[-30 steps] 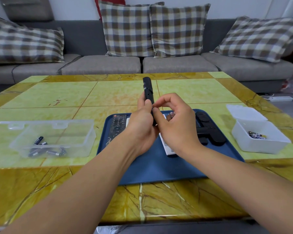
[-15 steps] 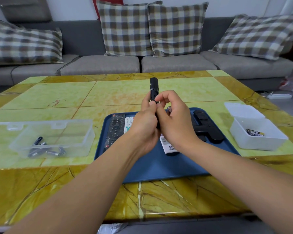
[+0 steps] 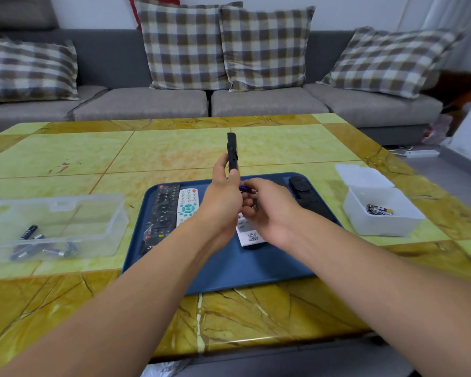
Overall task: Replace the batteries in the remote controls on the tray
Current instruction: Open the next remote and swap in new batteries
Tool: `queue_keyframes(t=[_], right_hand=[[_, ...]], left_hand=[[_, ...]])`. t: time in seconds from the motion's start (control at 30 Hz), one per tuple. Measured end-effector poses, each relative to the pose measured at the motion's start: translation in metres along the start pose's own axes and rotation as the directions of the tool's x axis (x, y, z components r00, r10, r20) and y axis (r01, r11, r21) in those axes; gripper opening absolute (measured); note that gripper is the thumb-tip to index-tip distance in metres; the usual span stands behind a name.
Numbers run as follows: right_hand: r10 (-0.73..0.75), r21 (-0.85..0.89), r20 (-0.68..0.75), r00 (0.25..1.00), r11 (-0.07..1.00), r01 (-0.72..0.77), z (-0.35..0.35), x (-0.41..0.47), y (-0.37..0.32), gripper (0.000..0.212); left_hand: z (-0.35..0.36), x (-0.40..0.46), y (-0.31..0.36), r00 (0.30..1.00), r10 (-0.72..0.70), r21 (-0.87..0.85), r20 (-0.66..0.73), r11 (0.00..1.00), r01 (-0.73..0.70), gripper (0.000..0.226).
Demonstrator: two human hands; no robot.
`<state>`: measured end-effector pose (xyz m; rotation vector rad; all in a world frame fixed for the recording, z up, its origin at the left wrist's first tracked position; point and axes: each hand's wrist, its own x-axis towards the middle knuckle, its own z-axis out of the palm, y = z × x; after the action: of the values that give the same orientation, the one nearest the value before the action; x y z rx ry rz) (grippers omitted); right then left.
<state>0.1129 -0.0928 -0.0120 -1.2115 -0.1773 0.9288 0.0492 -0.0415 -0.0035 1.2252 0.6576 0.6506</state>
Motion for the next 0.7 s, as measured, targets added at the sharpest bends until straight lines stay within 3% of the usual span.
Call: queue_keyframes(t=[0.1, 0.23, 0.37, 0.4, 0.47, 0.53, 0.57, 0.7], right_hand=[[0.106, 0.169, 0.085, 0.991, 0.978, -0.119, -0.011, 0.003, -0.008, 0.018], [0.116, 0.287, 0.147, 0.982, 0.945, -0.155, -0.027, 0.001, -0.023, 0.024], [-0.042, 0.302, -0.066, 0.997, 0.951, 0.060, -0.056, -0.005, -0.063, 0.012], [-0.117, 0.193, -0.159, 0.980, 0.970, 0.147, -0.069, -0.004, -0.076, 0.012], [-0.316, -0.205, -0.331, 0.889, 0.944, 0.259, -0.104, -0.002, -0.100, 0.014], [-0.458, -0.621, -0.357, 0.814, 0.768, 0.159, -0.141, 0.002, -0.113, 0.014], [-0.465, -0.743, -0.354, 0.812, 0.667, 0.058, -0.156, 0.004, -0.116, 0.012], [-0.327, -0.873, -0.373, 0.868, 0.440, -0.210, -0.189, 0.013, -0.110, 0.009]], left_hand=[[0.004, 0.001, -0.001, 1.000, 0.008, 0.028, 0.003, 1.000, -0.008, 0.043], [0.017, -0.001, 0.001, 0.998, 0.017, -0.031, 0.053, 0.999, -0.015, 0.043], [0.031, -0.008, 0.009, 0.994, 0.041, -0.081, 0.097, 0.996, -0.033, 0.043], [0.034, -0.010, 0.009, 0.993, 0.038, -0.062, 0.109, 0.998, -0.031, 0.042], [0.038, -0.014, 0.006, 0.988, 0.016, 0.007, 0.151, 1.000, -0.017, 0.043], [0.041, -0.017, -0.001, 0.983, -0.017, 0.098, 0.182, 0.995, -0.001, 0.045], [0.041, -0.018, -0.004, 0.980, -0.031, 0.136, 0.196, 0.991, 0.004, 0.046], [0.040, -0.021, -0.010, 0.968, -0.068, 0.184, 0.242, 0.983, 0.023, 0.048]])
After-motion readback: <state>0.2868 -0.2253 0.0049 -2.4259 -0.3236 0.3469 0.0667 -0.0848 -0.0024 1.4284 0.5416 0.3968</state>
